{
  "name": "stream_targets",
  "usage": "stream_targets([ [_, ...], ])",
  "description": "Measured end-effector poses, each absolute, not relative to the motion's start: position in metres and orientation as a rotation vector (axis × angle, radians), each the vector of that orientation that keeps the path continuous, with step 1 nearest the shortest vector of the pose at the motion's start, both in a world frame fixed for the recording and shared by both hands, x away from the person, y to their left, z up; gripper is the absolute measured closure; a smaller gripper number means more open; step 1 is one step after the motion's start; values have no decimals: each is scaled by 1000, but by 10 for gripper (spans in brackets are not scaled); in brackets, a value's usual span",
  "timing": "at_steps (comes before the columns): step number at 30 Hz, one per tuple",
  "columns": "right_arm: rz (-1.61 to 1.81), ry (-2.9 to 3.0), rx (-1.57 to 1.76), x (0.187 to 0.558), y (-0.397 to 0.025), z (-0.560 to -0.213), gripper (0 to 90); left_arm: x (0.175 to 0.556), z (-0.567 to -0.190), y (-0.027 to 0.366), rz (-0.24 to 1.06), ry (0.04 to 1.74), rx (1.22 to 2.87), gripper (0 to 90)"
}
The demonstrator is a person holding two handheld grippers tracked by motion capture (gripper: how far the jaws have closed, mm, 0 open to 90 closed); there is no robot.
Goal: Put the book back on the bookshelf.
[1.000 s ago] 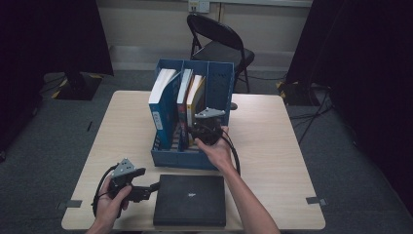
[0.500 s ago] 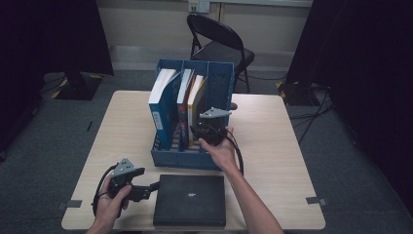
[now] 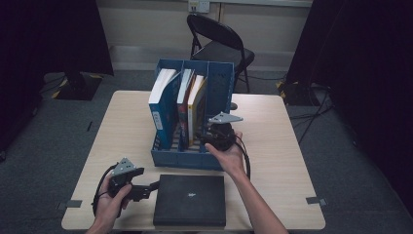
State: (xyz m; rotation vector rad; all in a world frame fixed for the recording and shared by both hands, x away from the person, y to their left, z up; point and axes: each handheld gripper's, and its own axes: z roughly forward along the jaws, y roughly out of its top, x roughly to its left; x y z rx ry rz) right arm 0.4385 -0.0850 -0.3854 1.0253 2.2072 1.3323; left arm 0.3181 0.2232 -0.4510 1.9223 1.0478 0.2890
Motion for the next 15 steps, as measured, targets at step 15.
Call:
stream_targets([
  [15,1352,2193,1032,402,-117,-380,411,318,-450,223,280,1053,1930,171],
])
